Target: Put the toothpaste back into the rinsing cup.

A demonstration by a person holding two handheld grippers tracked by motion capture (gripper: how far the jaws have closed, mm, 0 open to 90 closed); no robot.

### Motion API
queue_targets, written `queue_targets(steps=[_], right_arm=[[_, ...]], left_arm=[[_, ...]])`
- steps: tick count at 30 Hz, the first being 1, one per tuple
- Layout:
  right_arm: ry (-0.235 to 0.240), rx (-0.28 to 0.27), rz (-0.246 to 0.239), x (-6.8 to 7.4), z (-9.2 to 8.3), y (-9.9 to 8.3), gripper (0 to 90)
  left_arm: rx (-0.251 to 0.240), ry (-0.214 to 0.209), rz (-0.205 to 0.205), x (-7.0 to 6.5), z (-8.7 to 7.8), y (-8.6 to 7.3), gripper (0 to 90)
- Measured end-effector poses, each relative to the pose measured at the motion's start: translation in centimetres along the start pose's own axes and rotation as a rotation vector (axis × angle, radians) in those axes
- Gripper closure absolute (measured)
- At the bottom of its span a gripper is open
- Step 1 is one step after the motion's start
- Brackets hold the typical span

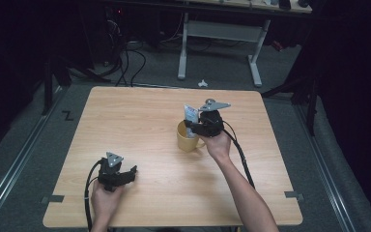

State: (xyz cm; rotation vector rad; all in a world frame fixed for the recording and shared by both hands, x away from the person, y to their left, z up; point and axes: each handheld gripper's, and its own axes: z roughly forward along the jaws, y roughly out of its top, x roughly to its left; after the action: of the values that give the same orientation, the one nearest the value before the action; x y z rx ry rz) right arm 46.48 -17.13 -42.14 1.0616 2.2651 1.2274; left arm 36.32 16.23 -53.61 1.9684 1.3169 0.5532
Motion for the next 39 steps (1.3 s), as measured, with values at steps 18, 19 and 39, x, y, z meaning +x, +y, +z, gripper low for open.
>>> queue_targets(steps=[18,19,39], right_arm=[[-0.003,0.018,0.003,0.1,0.6,-0.7,65.3],[-0.003,0.018,0.006,0.2,0.6,-0.8,65.3],[-0.005,0.059,0.010,0.2,1.4,-1.6,65.3]], left_arm=[[0.000,-0.001,-0.001,0.0,0.0,0.0,25.9],[0.000,-0.001,-0.001,0.0,0.0,0.0,25.9],[0.000,-0.002,-0.002,0.0,0.0,0.0,26.0]])
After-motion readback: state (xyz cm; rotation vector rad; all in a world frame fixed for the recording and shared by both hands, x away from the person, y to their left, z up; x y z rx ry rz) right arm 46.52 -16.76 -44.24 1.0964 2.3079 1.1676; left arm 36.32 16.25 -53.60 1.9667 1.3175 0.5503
